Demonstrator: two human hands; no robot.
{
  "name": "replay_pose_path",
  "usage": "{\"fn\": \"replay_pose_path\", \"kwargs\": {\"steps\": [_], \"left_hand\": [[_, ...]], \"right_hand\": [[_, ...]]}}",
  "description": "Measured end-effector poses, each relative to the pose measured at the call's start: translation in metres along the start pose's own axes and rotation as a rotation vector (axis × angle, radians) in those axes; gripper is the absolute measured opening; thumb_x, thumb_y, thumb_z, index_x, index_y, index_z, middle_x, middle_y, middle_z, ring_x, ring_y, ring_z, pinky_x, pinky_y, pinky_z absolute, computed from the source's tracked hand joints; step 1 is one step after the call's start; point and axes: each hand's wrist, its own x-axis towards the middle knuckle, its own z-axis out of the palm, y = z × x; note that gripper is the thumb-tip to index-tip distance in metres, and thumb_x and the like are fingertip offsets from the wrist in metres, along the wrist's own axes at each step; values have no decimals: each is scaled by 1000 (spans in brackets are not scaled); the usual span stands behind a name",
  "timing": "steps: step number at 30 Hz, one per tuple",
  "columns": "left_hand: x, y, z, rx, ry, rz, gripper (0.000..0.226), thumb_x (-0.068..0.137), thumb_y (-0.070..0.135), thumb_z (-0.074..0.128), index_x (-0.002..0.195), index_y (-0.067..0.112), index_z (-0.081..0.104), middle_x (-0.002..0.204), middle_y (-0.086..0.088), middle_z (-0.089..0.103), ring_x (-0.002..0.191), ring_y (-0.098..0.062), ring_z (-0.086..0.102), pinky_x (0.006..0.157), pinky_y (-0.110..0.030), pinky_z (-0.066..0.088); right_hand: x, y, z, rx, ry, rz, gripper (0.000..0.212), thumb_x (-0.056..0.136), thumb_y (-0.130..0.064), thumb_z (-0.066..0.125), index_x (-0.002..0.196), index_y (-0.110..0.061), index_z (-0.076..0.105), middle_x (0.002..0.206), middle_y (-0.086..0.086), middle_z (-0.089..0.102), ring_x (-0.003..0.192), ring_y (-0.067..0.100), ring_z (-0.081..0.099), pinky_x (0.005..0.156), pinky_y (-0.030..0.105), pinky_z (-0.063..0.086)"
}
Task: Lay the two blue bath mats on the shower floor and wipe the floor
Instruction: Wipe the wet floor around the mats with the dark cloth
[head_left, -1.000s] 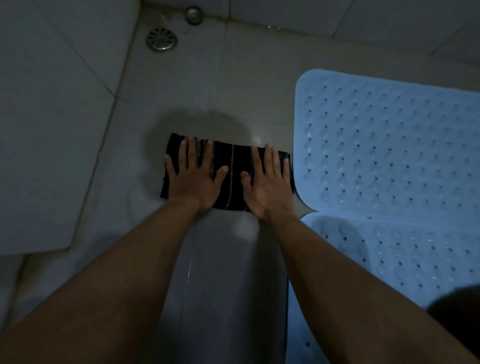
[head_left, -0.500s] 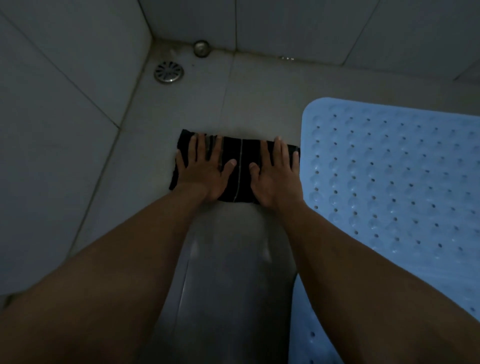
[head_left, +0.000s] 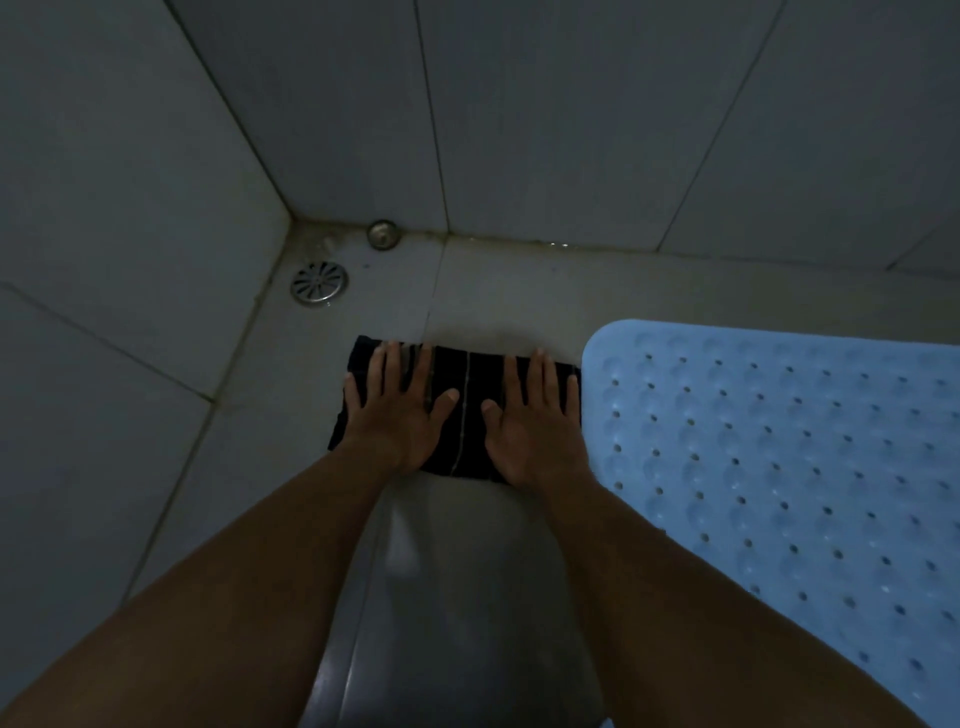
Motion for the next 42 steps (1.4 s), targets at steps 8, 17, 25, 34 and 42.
{"fn": "replay_pose_path", "kwargs": {"steps": [8,17,25,34,42], "left_hand": [[11,7,-22,-22,-147,-55,73,96,68,12,150,36,-25,157,-2,-36,143,-18,-35,117,-55,-15],[25,6,-19,-10,-149,-20,71,95,68,7,146,36,-31,156,-5,-38,142,-20,-37,116,-53,-20],[75,17,-40,14,-65,50,73,95,70,7,152,34,-24,159,-4,-32,144,-21,-35,117,-53,-18],[113,24,-53,-29,-10,120,63,101,56,7,154,33,-17,162,-2,-26,147,-20,-29,118,-52,-15],[132,15,-79,243,328,235,50,98,37,43,146,27,36,141,-8,47,128,-33,40,98,-46,34]], "right_hand": [[12,1,-10,-6,-15,-40,74,99,-56,4,157,-10,1,164,19,-9,151,28,-12,120,48,-11],[27,8,-8,18,35,-55,78,96,-56,11,154,-5,25,156,31,18,148,43,12,119,53,4],[82,23,-16,-39,99,-85,72,102,-53,21,155,-6,20,160,26,15,150,38,9,121,50,3],[123,39,-35,-84,30,-105,69,104,-47,23,158,-10,1,164,20,-6,151,32,-9,121,47,-6],[147,49,-42,73,241,-171,47,100,-24,34,135,0,53,133,25,50,120,44,45,107,48,34]]}}
